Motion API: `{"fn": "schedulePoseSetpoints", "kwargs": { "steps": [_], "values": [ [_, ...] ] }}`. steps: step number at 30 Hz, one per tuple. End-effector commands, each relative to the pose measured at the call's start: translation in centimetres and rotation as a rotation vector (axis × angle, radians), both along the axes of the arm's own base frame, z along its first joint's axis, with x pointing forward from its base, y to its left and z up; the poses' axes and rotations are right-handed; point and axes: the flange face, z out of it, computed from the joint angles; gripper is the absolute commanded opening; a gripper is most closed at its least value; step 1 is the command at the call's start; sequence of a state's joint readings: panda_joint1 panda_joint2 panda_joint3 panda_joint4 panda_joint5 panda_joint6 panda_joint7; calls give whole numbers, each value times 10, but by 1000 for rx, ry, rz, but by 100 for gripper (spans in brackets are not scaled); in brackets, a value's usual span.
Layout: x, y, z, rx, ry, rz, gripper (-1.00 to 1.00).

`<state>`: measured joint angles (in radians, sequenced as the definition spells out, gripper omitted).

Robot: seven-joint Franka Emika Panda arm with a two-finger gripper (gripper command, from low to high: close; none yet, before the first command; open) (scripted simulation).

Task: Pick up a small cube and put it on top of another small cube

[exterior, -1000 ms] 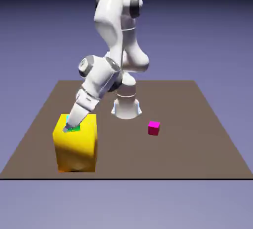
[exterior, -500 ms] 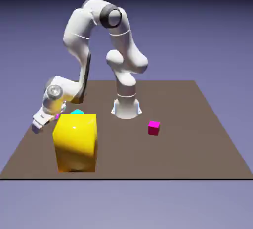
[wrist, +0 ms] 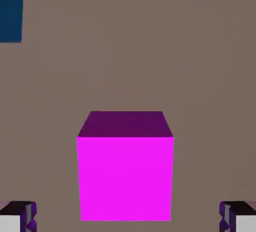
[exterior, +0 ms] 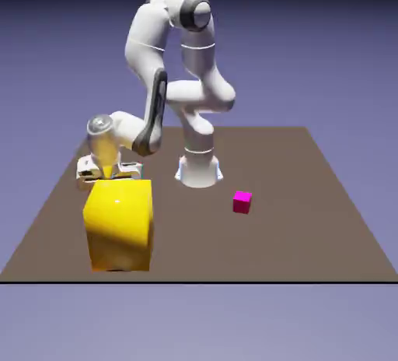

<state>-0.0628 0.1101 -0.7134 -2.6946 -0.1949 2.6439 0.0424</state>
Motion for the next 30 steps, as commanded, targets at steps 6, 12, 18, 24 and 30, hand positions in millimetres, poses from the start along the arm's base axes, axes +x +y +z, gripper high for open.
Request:
{"fn": "schedulePoseSetpoints", "kwargs": {
  "steps": [6, 12, 18, 24, 30],
  "values": [
    [-8, -2, -60, -2, 0, 1, 0],
    [-3, -2, -36, -4, -1, 2, -100],
    [-4, -4, 5, 1, 14, -8, -100],
    [27, -20, 47, -73, 90, 83, -100],
    [56, -35, 95, -188, 174, 157, -100]
  ]
}}
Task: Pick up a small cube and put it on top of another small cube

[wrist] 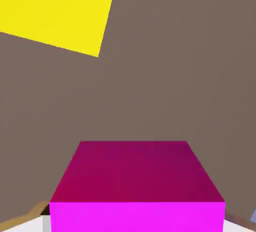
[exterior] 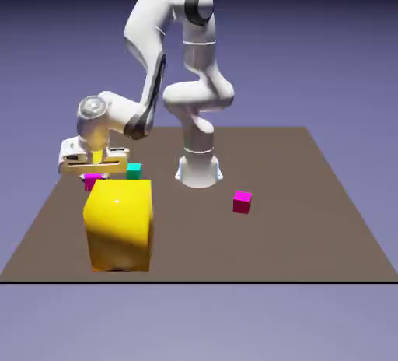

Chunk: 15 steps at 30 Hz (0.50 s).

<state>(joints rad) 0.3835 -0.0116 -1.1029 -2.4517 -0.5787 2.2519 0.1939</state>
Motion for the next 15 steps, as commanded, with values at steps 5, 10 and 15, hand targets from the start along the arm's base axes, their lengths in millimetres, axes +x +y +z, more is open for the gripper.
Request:
{"fn": "schedulePoseSetpoints", "kwargs": {
  "steps": [5, 10, 15],
  "values": [
    [96, 41, 52, -158, -26, 235, -100],
    [190, 143, 98, -275, -143, 477, -100],
    [200, 221, 85, -172, -246, 490, -100]
  ]
}}
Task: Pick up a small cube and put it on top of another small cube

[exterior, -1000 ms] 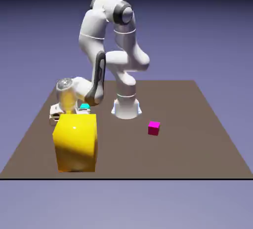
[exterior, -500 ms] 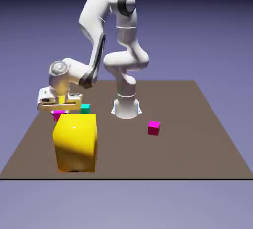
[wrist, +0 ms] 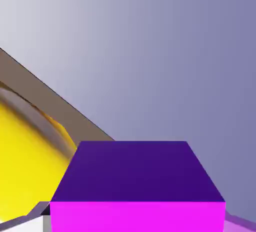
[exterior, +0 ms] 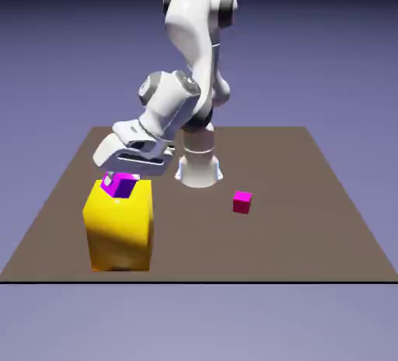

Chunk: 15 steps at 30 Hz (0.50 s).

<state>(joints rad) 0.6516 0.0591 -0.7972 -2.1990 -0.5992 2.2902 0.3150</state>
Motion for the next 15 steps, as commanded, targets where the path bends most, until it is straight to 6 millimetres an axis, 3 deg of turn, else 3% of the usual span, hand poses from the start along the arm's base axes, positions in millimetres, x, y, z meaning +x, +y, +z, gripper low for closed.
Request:
{"fn": "schedulePoseSetpoints", "kwargs": {
  "steps": [1, 8, 15],
  "values": [
    [-6, 9, -6, 36, -1, -18, -100],
    [-52, 90, -39, 266, 18, -117, -100],
    [-112, 157, -60, 417, 60, -238, -100]
  ]
}}
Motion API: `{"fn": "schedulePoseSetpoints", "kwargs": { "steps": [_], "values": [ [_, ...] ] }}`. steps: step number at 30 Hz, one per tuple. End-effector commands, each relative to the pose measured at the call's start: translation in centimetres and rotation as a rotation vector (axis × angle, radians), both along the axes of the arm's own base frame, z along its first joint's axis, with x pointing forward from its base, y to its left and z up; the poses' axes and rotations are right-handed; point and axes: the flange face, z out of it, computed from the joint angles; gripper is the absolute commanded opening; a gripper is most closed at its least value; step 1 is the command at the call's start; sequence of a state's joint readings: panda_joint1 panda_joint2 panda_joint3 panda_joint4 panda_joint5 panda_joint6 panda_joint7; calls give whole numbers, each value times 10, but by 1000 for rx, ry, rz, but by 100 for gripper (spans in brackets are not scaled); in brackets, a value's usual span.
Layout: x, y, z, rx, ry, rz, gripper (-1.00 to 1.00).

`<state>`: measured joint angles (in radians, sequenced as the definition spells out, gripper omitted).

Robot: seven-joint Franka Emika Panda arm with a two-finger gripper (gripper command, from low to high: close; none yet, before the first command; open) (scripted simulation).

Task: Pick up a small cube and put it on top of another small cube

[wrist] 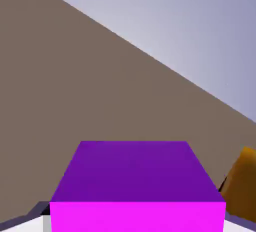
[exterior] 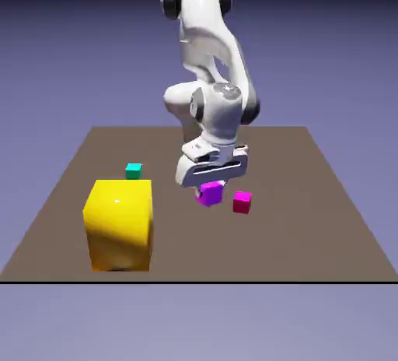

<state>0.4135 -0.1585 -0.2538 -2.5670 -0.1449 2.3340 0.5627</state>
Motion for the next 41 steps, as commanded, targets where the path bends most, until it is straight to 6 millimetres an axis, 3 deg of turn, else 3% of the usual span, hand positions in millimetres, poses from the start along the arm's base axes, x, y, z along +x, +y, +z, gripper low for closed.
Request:
{"fn": "schedulePoseSetpoints", "kwargs": {
  "steps": [1, 8, 16, 19, 21, 30, 31, 32, 41],
  "values": [
    [-9, 8, -3, 13, 8, -17, -100],
    [-78, 49, -26, 73, 73, -155, -100],
    [-155, 61, -61, 48, 131, -351, -100],
    [-186, 81, -64, 8, 125, -387, -100],
    [-190, 84, -65, 2, 123, -392, -100],
    [-200, 83, -134, 2, 123, -392, -100],
    [-200, 83, -134, 2, 123, -392, 100],
    [-200, 83, -134, 2, 123, -392, 100],
    [-190, 84, -65, 2, 123, -392, 100]
  ]
}}
